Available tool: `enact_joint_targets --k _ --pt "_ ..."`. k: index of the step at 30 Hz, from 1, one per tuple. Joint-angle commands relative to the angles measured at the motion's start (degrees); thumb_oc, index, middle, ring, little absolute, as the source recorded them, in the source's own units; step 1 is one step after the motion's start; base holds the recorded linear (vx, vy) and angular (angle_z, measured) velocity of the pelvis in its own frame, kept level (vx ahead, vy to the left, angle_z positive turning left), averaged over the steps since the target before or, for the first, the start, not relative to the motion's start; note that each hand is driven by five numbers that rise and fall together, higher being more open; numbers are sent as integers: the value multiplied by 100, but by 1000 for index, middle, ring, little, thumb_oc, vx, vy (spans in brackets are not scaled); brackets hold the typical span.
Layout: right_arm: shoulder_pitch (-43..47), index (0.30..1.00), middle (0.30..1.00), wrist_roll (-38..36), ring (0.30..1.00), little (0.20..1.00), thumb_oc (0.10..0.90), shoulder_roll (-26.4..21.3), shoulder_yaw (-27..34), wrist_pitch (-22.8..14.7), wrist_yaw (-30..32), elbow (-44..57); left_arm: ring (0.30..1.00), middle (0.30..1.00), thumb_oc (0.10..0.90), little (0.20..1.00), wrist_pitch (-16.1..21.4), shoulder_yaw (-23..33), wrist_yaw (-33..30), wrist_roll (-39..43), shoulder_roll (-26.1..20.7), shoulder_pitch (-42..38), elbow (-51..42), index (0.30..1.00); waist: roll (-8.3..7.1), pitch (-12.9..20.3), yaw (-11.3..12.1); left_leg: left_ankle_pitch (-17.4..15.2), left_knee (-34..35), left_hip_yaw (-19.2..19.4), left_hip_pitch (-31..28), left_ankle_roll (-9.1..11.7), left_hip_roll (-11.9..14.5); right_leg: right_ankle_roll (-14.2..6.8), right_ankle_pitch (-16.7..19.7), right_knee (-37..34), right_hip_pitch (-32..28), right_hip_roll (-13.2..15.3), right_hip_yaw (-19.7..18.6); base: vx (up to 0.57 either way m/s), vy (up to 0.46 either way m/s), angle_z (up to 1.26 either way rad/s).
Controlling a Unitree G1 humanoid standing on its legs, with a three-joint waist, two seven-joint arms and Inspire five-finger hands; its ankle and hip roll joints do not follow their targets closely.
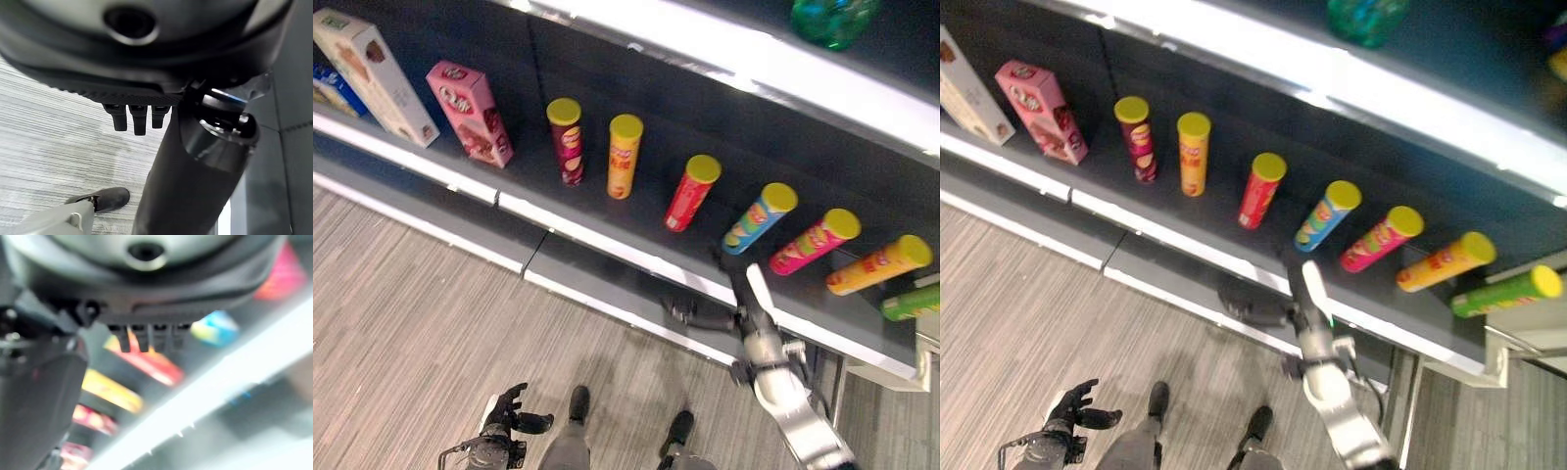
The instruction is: Put the goods on the table back onto the shelves and tidy them up.
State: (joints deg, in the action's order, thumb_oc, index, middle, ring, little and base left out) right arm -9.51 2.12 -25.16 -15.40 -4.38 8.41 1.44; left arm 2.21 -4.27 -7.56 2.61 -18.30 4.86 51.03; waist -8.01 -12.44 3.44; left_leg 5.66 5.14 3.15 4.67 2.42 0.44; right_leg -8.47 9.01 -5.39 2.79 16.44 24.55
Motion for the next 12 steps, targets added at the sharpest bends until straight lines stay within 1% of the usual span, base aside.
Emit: enact_joint_targets --k 1,4,5,7,8,9,12 --pt "832 900 900 -613 900 900 800 -664 106 -667 -921 25 900 900 800 900 216 7 192 -154 -115 -14 515 900 353 419 6 -645 -56 244 -292 344 413 -469 -132 157 -400 272 109 121 -15 -91" --pt "546 900 900 -574 900 900 800 -778 -83 -582 -1232 -469 900 900 800 900 280 -61 316 -181 -97 -73 623 900 337 546 -102 -654 -48 373 -468 372 462 -451 -158 148 -464 245 0 60 -34 -34" --pt "464 900 900 -393 900 900 800 -751 -157 -483 -1248 -948 900 900 800 900 300 -86 343 -159 -93 -100 635 900 352 604 -141 -685 -54 425 -569 389 507 -435 -194 152 -518 206 -44 59 -60 -26" --pt "442 900 900 -169 900 900 800 -650 -183 -409 -1152 -1614 900 900 800 900 335 -151 376 -107 -67 -133 584 900 361 660 -202 -669 -49 458 -607 392 524 -422 -201 161 -518 200 -84 32 -40 -27" --pt "417 900 900 -82 900 900 800 -551 -167 -347 -1091 -1930 900 900 800 900 344 -171 389 -84 -58 -156 574 900 371 693 -226 -671 -43 475 -644 399 537 -417 -213 156 -539 189 -95 37 -51 -15" --pt "413 900 900 74 900 900 800 -327 -93 -238 -910 -2636 900 900 800 900 347 -258 394 -47 -23 -202 537 900 391 742 -270 -677 -40 513 -708 409 562 -403 -233 143 -574 156 -123 36 -61 -9" --pt "445 900 900 113 900 900 800 -34 32 -108 -739 -3384 900 900 800 900 337 -331 394 -21 -4 -266 503 900 422 790 -314 -669 -31 544 -752 420 597 -378 -259 142 -595 126 -163 11 -33 -9"
